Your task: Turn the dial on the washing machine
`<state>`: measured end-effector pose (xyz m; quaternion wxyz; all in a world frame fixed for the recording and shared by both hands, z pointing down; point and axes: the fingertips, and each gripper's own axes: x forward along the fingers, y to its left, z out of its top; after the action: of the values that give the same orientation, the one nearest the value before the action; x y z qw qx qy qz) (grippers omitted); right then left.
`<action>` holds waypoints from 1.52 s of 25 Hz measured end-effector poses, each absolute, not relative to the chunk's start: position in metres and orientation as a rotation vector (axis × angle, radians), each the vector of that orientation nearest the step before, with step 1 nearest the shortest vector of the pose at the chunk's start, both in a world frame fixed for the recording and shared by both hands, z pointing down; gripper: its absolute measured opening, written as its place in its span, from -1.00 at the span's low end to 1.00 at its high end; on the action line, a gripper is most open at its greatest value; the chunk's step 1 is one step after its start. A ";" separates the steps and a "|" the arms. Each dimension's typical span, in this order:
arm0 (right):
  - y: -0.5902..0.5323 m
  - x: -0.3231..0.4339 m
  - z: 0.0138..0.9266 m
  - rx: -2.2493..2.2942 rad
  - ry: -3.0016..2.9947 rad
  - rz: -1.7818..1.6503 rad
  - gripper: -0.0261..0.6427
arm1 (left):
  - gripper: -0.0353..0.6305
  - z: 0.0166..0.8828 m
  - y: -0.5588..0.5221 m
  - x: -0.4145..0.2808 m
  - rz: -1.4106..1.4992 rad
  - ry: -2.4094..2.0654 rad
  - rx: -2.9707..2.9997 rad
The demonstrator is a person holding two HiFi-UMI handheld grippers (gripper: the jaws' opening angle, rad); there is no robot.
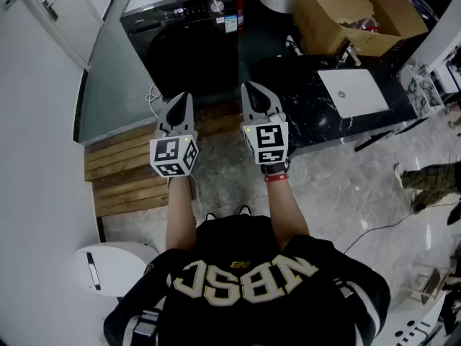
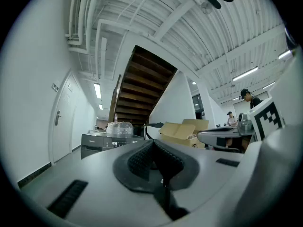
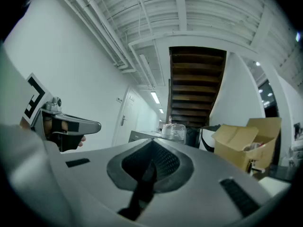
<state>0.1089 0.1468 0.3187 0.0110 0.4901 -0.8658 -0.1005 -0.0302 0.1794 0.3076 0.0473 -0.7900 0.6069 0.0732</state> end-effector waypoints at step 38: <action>-0.132 0.026 0.367 1.424 -2.661 -0.271 -0.84 | -0.87 0.354 -0.102 -0.077 0.242 1.826 -2.551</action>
<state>0.0262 -0.1315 0.3674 0.0555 0.4691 -0.8769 -0.0894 -0.0768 -0.1020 0.3540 -0.0024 -0.8106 0.5805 0.0768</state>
